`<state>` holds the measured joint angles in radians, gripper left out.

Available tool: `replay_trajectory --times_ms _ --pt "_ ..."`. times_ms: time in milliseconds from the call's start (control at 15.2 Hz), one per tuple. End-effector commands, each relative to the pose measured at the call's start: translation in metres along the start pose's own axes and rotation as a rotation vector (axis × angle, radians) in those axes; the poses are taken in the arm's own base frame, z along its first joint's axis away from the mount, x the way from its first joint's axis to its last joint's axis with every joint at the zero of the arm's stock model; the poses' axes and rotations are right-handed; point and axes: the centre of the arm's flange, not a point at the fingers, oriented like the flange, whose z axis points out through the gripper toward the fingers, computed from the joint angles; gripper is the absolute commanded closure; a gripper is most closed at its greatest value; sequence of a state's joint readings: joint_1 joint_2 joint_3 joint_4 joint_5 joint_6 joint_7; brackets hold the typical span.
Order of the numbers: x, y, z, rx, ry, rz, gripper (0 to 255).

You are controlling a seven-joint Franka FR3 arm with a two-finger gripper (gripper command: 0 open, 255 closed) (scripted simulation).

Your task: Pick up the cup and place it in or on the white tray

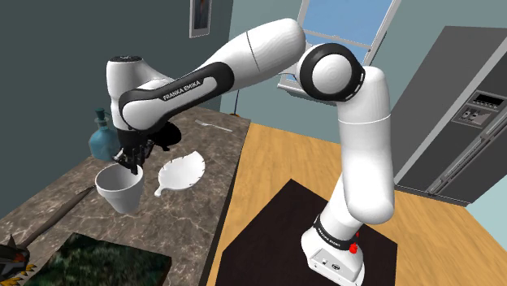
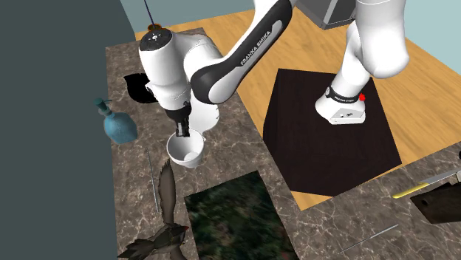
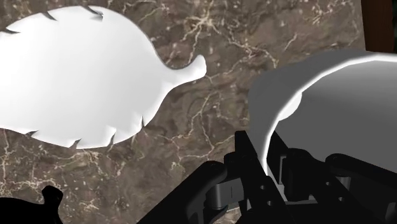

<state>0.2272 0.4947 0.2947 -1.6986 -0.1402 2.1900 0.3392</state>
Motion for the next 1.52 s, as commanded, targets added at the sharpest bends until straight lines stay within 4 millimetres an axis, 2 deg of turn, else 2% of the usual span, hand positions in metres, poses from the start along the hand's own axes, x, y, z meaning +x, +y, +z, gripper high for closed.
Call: replay_trajectory --times_ms 0,792,1452 --pt "0.000 -0.001 -0.011 0.000 0.000 0.000 255" --pt "0.000 -0.003 -0.070 0.000 0.000 0.000 255" --pt "-0.014 0.123 -0.105 0.000 0.000 0.000 255"
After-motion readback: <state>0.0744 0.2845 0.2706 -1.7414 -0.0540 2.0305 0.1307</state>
